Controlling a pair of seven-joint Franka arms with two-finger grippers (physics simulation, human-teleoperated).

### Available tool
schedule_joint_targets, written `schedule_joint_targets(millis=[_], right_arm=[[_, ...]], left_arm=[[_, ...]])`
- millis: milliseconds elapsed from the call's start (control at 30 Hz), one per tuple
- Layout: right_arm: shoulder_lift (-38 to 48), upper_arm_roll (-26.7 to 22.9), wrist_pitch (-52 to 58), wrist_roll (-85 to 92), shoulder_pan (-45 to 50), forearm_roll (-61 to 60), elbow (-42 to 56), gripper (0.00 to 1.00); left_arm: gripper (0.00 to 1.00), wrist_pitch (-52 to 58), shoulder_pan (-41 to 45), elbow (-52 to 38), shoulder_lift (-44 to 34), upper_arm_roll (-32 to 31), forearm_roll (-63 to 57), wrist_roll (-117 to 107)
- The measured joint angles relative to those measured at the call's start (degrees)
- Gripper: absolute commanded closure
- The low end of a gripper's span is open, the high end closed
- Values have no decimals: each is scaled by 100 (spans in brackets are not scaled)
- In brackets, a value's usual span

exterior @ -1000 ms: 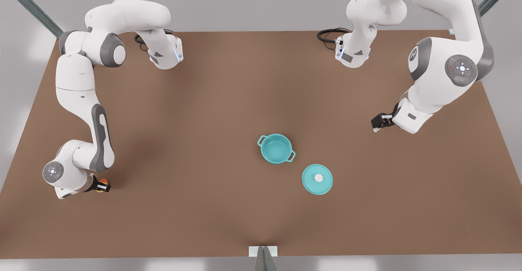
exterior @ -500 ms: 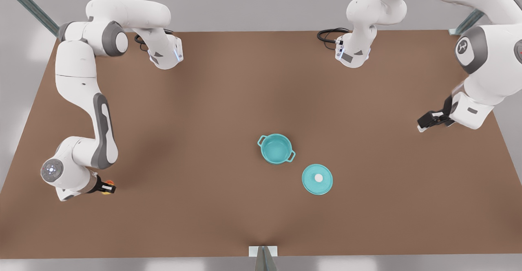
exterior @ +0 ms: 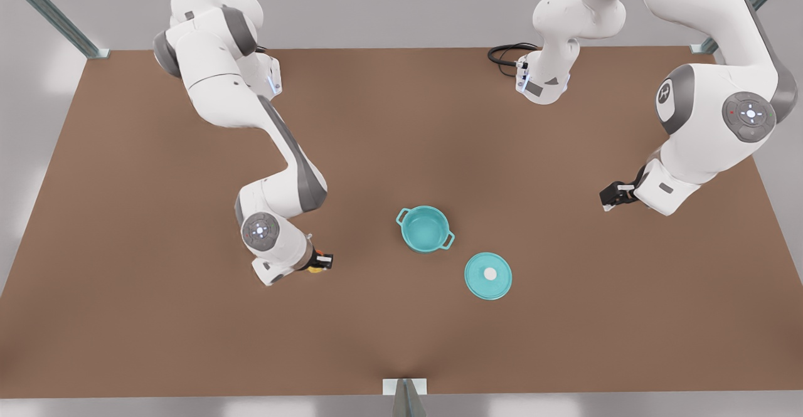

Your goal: Open the pot lid and put the potato into the pot

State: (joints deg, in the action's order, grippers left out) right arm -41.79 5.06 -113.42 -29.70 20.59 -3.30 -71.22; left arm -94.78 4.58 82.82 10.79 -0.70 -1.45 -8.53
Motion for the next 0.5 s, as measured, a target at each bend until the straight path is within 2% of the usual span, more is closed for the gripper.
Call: schedule_joint_targets(millis=[133,333,500], right_arm=[[-170,60,57,-808,655,-17,111,48],[-990,41,22,-1918,1458,-27,1021,48],[-1478,22,-243,-2679,1911,-31,1219,47]], left_arm=[[0,-2,-1,0,-3,0,-21,19],[0,36,-6,-19,-18,9,-29,39],[0,83,-13,-18,-34,17,-34,52]])
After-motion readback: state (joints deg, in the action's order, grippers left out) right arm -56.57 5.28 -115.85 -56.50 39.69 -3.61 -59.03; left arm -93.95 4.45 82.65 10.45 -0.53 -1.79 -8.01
